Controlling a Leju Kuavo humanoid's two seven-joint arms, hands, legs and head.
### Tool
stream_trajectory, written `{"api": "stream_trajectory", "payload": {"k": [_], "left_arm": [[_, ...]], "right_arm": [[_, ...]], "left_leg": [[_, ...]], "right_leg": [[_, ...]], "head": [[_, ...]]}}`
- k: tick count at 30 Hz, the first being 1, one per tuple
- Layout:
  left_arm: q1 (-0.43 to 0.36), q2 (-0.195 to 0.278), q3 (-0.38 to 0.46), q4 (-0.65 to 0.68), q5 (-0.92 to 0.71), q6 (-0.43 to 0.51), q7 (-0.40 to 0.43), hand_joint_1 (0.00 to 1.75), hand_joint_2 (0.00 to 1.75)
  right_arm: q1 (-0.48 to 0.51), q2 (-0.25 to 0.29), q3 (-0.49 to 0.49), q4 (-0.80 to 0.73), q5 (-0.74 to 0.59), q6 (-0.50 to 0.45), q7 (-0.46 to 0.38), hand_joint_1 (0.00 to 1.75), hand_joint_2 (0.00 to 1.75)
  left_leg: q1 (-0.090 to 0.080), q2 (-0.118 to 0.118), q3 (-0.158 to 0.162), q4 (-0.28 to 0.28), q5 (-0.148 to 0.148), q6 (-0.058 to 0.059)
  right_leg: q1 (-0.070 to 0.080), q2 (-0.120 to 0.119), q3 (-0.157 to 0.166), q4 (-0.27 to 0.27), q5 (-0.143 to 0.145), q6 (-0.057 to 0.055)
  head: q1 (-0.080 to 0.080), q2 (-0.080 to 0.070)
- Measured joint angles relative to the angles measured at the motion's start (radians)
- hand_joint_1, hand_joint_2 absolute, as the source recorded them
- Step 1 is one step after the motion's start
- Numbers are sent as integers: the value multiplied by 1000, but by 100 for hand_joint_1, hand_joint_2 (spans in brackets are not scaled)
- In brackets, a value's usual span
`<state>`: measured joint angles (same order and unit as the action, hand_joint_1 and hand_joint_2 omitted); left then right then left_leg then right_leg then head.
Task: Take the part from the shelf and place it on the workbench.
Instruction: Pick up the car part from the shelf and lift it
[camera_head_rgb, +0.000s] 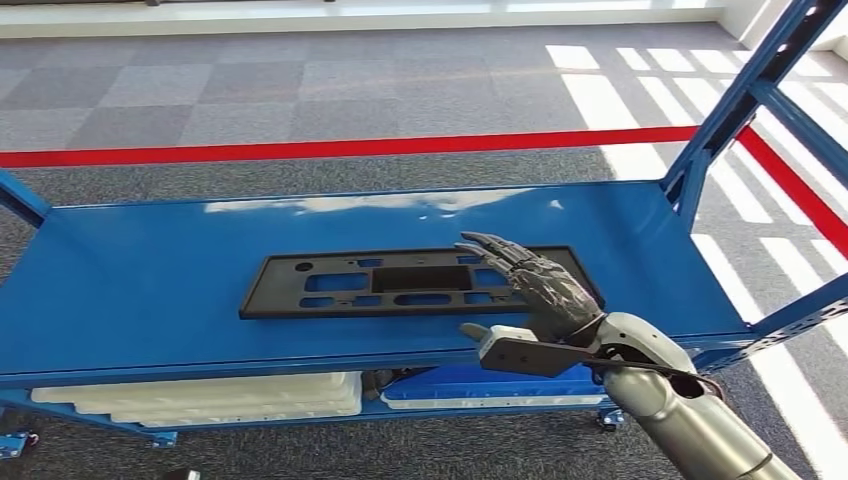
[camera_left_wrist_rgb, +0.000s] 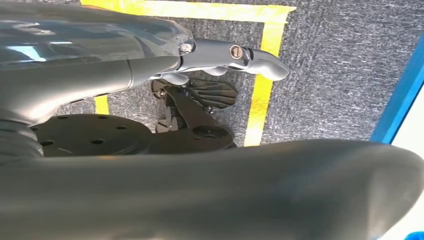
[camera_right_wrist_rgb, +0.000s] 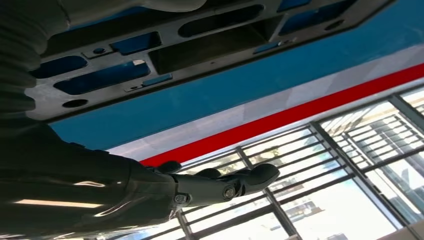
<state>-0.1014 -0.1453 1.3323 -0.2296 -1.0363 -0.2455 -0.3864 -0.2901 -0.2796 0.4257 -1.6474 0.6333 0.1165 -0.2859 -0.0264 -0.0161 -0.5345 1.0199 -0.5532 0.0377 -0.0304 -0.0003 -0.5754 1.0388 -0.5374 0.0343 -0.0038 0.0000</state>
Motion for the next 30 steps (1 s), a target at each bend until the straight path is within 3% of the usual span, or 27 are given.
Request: {"api": "stream_trajectory", "payload": {"k": [14, 23, 26, 30], "left_arm": [[-14, 0, -47, 0, -35, -1, 30, 0, 0], [-15, -3, -52, 1, -27, 0, 30, 0, 0], [-15, -4, -52, 1, -23, 0, 29, 0, 0], [-15, -4, -52, 1, -23, 0, 29, 0, 0]], "right_arm": [[-321, -114, 286, 284, -175, 154, 46, 0, 175], [-408, -126, 426, 385, 25, 10, 164, 0, 175], [-393, -126, 431, 435, 129, -54, 210, 0, 175], [-358, -127, 396, 510, 164, -98, 221, 0, 175]], "left_leg": [[-1, 0, 0, 0, 0, 0], [0, 0, 0, 0, 0, 0], [0, 0, 0, 0, 0, 0], [-1, 0, 1, 0, 0, 0]], "right_leg": [[0, 0, 0, -1, 0, 0], [0, 0, 0, -1, 0, 0], [0, 0, 0, -1, 0, 0], [0, 0, 1, -2, 0, 0]], "head": [[0, 0], [0, 0], [0, 0], [0, 0]]}}
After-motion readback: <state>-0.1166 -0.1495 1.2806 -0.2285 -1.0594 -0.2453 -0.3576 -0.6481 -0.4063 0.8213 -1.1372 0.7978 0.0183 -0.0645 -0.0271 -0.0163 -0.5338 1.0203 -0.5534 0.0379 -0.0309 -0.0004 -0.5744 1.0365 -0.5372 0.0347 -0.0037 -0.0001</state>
